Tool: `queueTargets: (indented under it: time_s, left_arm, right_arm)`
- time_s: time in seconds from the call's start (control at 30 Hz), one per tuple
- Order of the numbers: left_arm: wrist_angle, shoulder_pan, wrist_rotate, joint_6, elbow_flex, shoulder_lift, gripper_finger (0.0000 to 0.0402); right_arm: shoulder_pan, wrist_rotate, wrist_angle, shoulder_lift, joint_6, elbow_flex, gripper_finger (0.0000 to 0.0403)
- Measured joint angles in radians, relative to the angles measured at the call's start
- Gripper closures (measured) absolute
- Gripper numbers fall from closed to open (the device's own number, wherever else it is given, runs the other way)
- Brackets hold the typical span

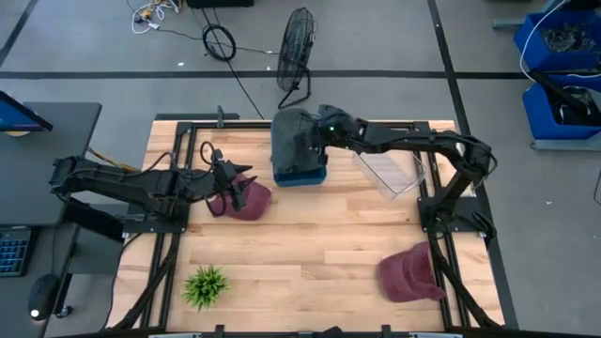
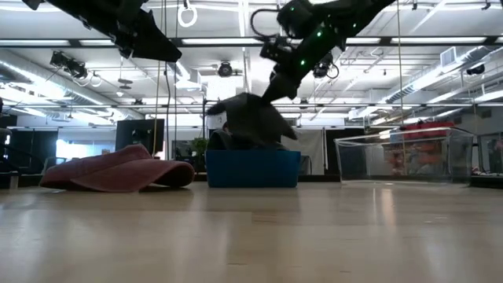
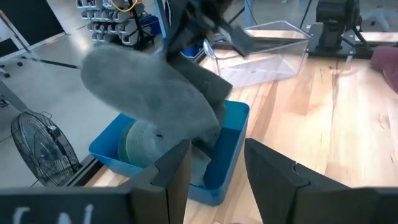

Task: Pick & Place hat
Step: Put the gray cap into the blue bin

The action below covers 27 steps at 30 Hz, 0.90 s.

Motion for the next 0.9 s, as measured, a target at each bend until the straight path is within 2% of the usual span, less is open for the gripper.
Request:
queueTargets:
  time_s: [0.2, 0.37, 0.53, 0.8, 0.9]
  left_arm:
    - [-0.013, 0.000, 0.001, -0.135, 0.000, 0.000, 0.0248]
    - [-0.012, 0.000, 0.001, -0.244, 0.000, 0.000, 0.0248]
    - [-0.011, 0.000, -0.002, -0.288, 0.000, 0.000, 0.0248]
    - [-0.010, 0.000, -0.003, -0.387, 0.000, 0.000, 0.0248]
    - [-0.010, 0.000, -0.004, -0.418, 0.000, 0.000, 0.0248]
  right_arm:
    - [-0.004, 0.000, 0.008, 0.072, -0.015, 0.000, 0.0397]
    - [-0.004, 0.002, 0.001, 0.106, -0.016, -0.001, 0.0381]
    - [-0.003, 0.002, -0.017, 0.109, 0.018, -0.001, 0.0353]
    - [-0.003, 0.003, -0.101, 0.109, 0.036, -0.001, 0.0283]
    - [-0.002, 0.043, -0.117, 0.108, 0.023, -0.001, 0.0263]
